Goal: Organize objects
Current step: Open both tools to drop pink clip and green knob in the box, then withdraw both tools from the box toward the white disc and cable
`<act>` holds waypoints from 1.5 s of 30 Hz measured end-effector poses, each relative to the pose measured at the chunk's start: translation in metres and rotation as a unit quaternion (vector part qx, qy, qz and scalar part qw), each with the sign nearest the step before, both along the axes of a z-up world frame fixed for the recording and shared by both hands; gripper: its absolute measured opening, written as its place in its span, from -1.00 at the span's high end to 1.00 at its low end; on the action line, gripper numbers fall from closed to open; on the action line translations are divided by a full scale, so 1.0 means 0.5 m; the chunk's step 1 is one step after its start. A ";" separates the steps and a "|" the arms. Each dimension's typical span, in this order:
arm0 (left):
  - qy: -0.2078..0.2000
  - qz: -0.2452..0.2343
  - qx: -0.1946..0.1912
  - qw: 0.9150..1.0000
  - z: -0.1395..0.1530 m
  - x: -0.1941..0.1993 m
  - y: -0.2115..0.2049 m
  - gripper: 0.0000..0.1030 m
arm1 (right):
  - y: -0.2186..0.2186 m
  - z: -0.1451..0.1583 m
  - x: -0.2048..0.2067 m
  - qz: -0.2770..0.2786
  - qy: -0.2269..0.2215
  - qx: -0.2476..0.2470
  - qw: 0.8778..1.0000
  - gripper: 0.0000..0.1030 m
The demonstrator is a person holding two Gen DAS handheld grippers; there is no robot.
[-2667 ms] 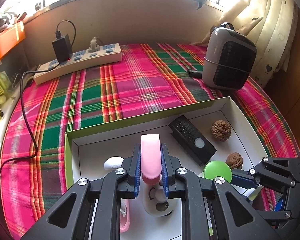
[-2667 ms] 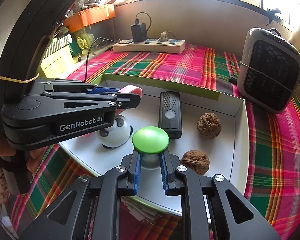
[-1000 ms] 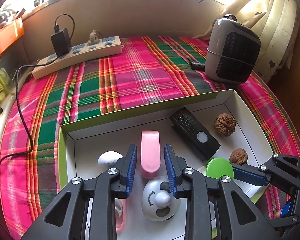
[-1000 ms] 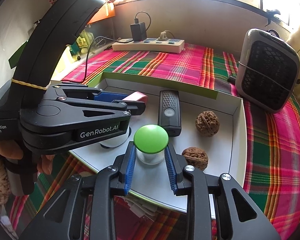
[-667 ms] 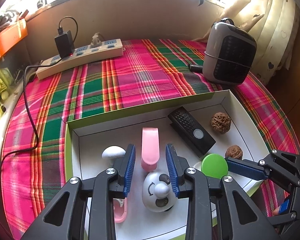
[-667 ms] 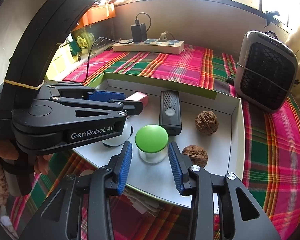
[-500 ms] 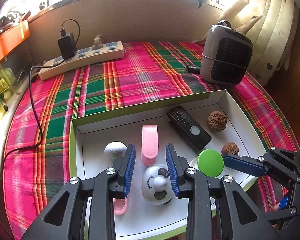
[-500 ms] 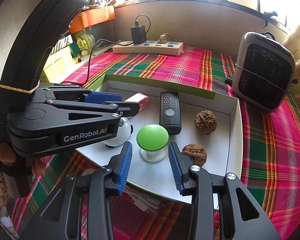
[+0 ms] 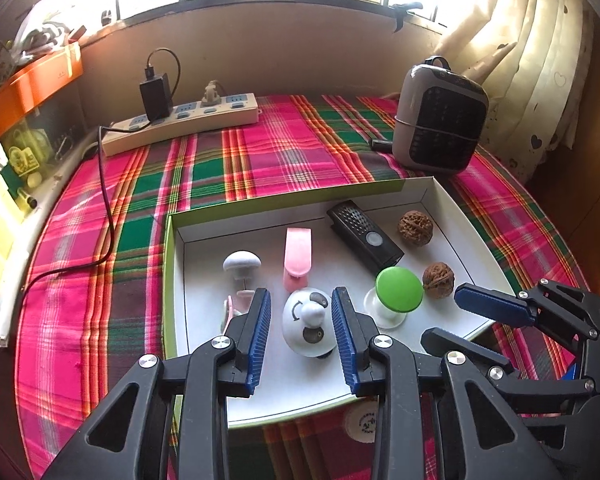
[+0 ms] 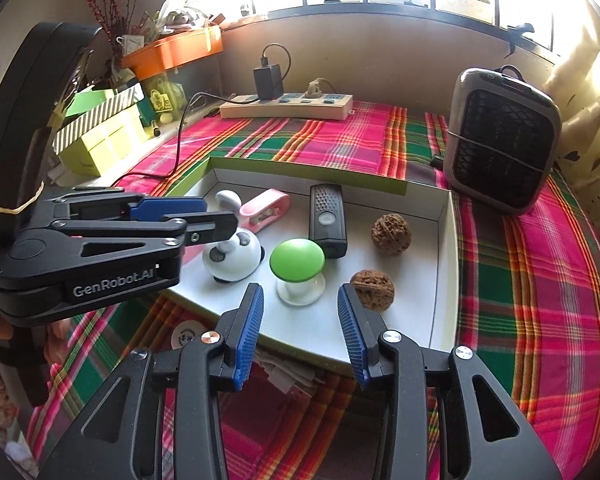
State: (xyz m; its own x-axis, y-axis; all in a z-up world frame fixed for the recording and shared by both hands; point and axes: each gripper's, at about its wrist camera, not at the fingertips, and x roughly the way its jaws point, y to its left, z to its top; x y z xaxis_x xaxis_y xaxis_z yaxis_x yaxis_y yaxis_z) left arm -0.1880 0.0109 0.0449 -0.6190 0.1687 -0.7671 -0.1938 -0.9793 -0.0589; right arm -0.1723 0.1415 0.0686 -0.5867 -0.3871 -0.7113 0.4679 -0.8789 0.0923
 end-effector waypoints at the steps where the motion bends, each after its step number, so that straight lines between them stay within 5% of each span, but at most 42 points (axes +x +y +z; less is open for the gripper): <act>1: 0.003 0.001 -0.002 1.000 0.002 0.005 0.000 0.42 | 0.003 0.001 0.004 -0.003 0.000 -0.001 1.000 0.22; 18: 0.015 0.045 0.025 0.999 0.007 0.099 -0.033 0.42 | 0.048 0.014 0.062 -0.015 0.020 -0.008 1.000 0.15; 29: -0.011 0.019 0.073 0.997 -0.023 0.129 -0.026 0.39 | 0.070 -0.005 0.083 -0.013 0.009 -0.010 1.000 0.15; 45: -0.036 -0.010 0.053 0.998 -0.062 0.122 0.022 0.25 | 0.069 -0.024 0.080 -0.004 -0.007 -0.013 1.000 0.14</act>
State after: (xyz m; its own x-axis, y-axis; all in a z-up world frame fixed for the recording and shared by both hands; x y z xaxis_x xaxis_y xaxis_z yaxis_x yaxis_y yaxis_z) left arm -0.1269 0.0217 0.0138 -0.5579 0.2638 -0.7869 -0.2056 -0.9625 -0.1769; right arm -0.1321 0.1762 0.0566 -0.5794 -0.4001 -0.7101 0.4591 -0.8801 0.1213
